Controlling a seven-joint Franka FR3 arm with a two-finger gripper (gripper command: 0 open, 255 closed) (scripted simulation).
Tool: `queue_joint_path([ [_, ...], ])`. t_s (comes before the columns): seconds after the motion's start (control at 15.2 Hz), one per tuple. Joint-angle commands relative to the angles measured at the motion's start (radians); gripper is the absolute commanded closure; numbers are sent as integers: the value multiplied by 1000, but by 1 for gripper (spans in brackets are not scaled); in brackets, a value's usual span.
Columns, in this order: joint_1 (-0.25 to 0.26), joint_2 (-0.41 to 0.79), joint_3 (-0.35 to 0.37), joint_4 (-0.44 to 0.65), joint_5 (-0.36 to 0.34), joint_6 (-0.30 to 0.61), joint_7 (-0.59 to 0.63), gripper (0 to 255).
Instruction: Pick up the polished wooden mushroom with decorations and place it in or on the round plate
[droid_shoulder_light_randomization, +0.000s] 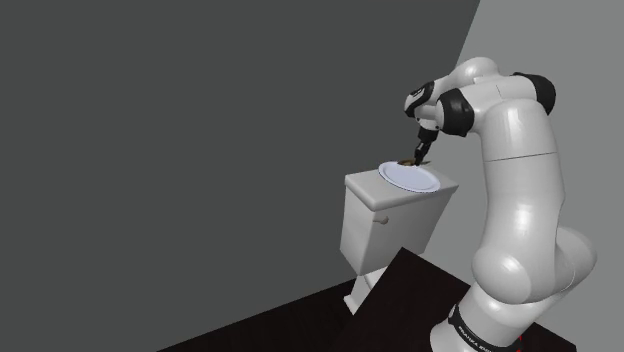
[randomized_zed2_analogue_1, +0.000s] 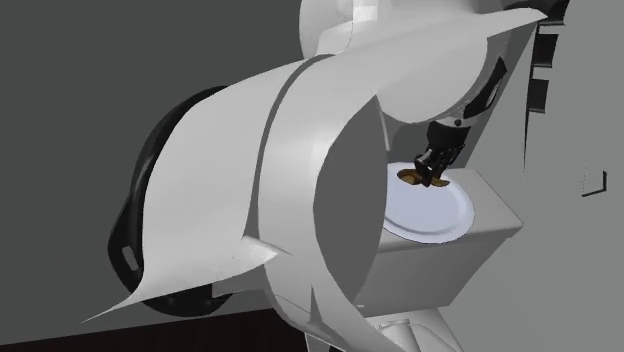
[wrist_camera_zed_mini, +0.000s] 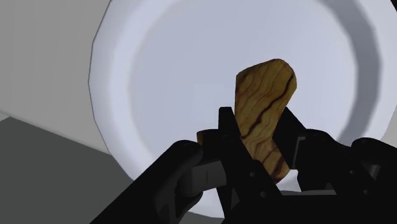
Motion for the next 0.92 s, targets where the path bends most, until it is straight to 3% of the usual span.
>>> queue_joint_path([
  [0.0, -2, 10, 5, -13, 7, 21, -6, 255],
  [0.86, -16, 72, 35, -55, 47, 119, -27, 255],
])
